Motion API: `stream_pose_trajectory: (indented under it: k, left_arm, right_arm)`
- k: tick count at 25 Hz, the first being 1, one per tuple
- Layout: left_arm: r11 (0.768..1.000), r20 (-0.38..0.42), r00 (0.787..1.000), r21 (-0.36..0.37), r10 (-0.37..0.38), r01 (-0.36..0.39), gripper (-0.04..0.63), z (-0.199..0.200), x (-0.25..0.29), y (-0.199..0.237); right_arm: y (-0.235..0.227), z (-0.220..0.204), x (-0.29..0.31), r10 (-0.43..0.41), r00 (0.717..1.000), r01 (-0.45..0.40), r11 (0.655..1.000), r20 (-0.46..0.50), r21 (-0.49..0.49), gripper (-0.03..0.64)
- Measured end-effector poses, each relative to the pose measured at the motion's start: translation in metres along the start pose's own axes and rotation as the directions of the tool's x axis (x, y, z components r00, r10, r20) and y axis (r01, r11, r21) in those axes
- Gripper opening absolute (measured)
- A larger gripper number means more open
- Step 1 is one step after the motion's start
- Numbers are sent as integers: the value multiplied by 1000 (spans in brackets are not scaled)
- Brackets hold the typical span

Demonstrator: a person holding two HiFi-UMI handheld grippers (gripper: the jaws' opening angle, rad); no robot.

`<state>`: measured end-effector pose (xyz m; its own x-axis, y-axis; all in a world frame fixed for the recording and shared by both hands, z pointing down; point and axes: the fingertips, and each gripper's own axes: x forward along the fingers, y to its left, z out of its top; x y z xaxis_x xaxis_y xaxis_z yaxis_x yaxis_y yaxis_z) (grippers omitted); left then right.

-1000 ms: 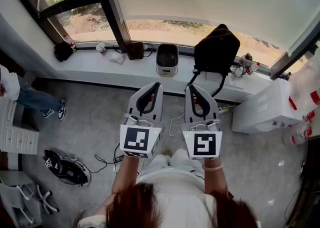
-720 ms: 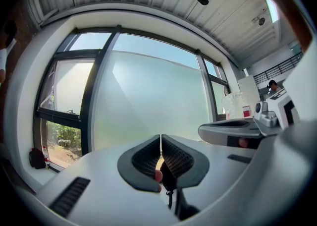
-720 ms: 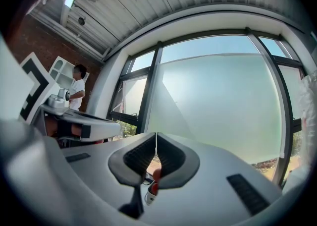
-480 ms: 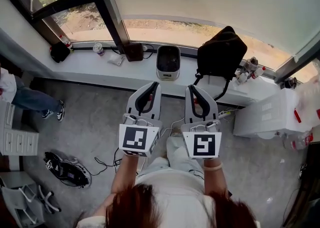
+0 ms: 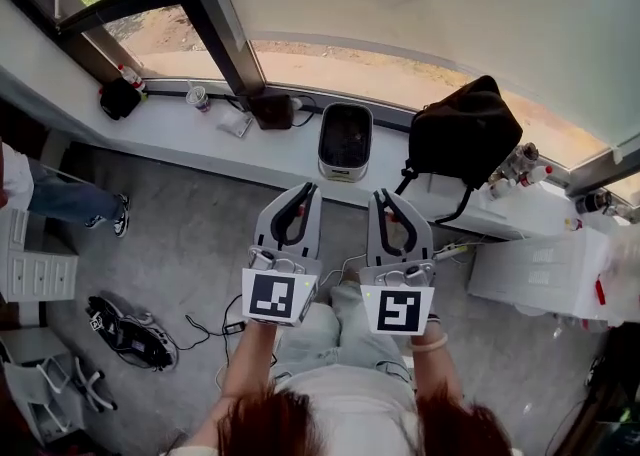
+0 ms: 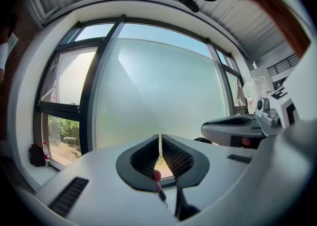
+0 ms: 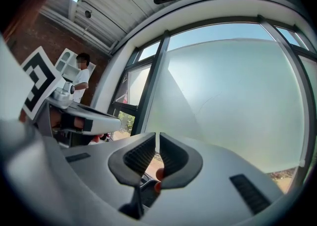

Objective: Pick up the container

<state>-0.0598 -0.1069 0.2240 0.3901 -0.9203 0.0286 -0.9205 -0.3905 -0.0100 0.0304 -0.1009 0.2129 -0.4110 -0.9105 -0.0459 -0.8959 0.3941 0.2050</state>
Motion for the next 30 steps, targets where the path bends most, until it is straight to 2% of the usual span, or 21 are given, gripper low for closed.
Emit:
stream_pose_trajectory:
  k: [4, 11, 20, 23, 30]
  left_arm:
    - [1000, -20, 1000, -10, 9, -9, 18, -37, 15, 15]
    - [999, -51, 999, -36, -8, 6, 18, -123, 37, 33]
    - [998, -147, 989, -61, -18, 9, 25, -266, 69, 56]
    - [997, -159, 987, -76, -27, 15, 60, -302, 79, 58]
    - [998, -183, 983, -53, -26, 16, 71, -379, 100, 67]
  right_arm:
    - [7, -44, 20, 42, 995, -54, 989, -95, -137, 25]
    - [32, -130, 49, 66, 985, -99, 973, -159, -208, 26]
    - [55, -272, 82, 90, 966, -143, 967, -244, -212, 68]
    - [61, -308, 90, 87, 960, -145, 968, -266, -204, 77]
    - [69, -382, 103, 73, 951, -147, 962, -300, -231, 97]
